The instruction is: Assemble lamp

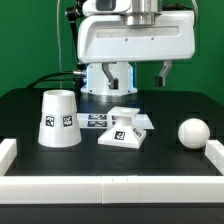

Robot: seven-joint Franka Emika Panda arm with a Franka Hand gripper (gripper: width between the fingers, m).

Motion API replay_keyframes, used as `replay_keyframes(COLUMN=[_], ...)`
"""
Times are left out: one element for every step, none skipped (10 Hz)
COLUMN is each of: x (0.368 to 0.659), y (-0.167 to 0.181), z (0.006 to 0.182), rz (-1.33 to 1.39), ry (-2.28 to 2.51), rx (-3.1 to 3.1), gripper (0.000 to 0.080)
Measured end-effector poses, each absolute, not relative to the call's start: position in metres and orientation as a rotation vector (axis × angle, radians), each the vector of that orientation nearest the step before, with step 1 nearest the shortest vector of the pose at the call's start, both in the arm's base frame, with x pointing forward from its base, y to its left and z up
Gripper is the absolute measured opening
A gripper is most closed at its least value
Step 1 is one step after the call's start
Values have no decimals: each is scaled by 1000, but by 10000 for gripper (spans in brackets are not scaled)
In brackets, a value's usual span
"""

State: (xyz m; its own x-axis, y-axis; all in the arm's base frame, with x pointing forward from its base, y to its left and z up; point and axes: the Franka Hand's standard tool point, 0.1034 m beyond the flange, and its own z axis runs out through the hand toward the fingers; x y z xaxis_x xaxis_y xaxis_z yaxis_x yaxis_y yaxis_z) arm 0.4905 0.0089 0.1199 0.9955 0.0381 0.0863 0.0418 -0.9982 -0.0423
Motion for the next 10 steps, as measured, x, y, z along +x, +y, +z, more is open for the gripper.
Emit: replay_keyframes(x=[471,460,462,462,461,461,459,452,445,440], y=[8,8,8,9,10,11,9,2,-4,-8], z=[112,106,108,107,107,107,105,98,94,89], rz=[-86,-53,-54,-51,-46,-42,-36,-12,0,-2], ry=[95,184,280,354,467,552,565,581,590,583], rx=[-3093,-3090,-3077,-3067,-3048,-3029,-3028,-3031,-3033,-3037], gripper=[700,700,700,700,700,700,700,700,700,700])
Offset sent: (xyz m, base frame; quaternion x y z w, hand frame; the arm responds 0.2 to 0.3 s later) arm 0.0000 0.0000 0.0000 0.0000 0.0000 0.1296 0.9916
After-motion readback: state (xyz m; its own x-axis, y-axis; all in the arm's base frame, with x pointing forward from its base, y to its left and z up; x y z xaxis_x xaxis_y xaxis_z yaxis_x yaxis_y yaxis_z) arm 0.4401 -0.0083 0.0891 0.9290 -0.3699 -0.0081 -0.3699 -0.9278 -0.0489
